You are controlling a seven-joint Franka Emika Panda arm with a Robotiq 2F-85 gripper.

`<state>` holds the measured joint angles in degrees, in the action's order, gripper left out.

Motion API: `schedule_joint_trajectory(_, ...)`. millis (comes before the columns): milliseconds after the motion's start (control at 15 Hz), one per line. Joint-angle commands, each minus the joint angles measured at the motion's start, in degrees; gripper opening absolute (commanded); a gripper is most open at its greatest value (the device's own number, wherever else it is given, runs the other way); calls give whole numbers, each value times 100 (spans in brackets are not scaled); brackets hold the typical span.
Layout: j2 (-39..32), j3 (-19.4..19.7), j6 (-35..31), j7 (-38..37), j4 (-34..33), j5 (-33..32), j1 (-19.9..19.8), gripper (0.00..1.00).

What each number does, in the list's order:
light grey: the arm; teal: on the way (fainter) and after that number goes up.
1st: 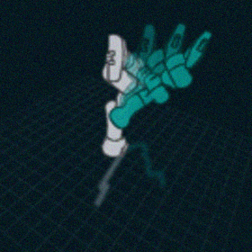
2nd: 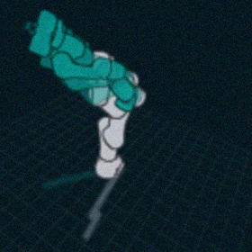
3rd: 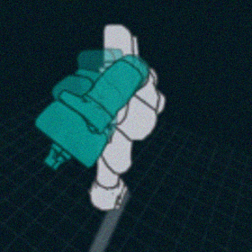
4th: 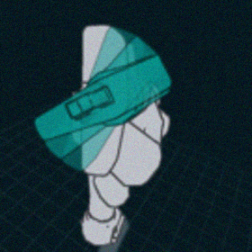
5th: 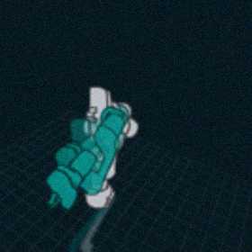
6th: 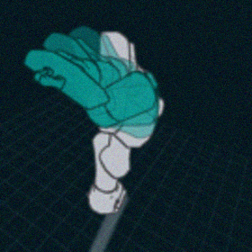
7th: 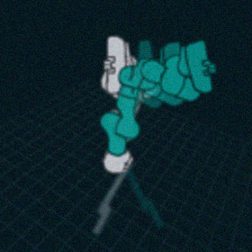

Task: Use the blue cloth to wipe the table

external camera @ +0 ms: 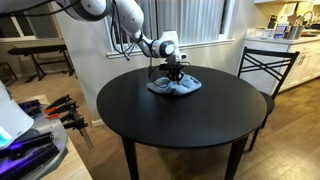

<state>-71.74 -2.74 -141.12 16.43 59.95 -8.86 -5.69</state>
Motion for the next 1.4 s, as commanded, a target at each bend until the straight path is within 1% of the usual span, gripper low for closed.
schedule_joint_trajectory(0, 327, -71, -293, -153, 662, 95, -75, 5)
schedule_joint_trajectory(67, 386, -81, -275, -175, 742, 108, -76, 40)
schedule_joint_trajectory(133, 461, -39, -324, -278, 853, 86, -43, 41)
schedule_joint_trajectory(200, 606, -39, -373, -357, 1061, 83, -27, 47)
schedule_joint_trajectory(400, 1003, -63, -619, -486, 1668, 63, -16, 66)
schedule_joint_trajectory(467, 1183, -49, -800, -563, 1942, 46, -4, 71)
schedule_joint_trajectory(533, 1283, 20, -911, -543, 2106, 155, 49, 78)
schedule_joint_trajectory(733, 1732, 15, -1321, -601, 2776, 155, 58, 97)
schedule_joint_trajectory(800, 1856, 23, -1436, -629, 2955, 155, 69, 100)
schedule_joint_trajectory(1067, 2249, -9, -1679, -616, 3494, 175, 47, 100)
schedule_joint_trajectory(1333, 2500, -29, -1752, -571, 3816, 194, 31, 100)
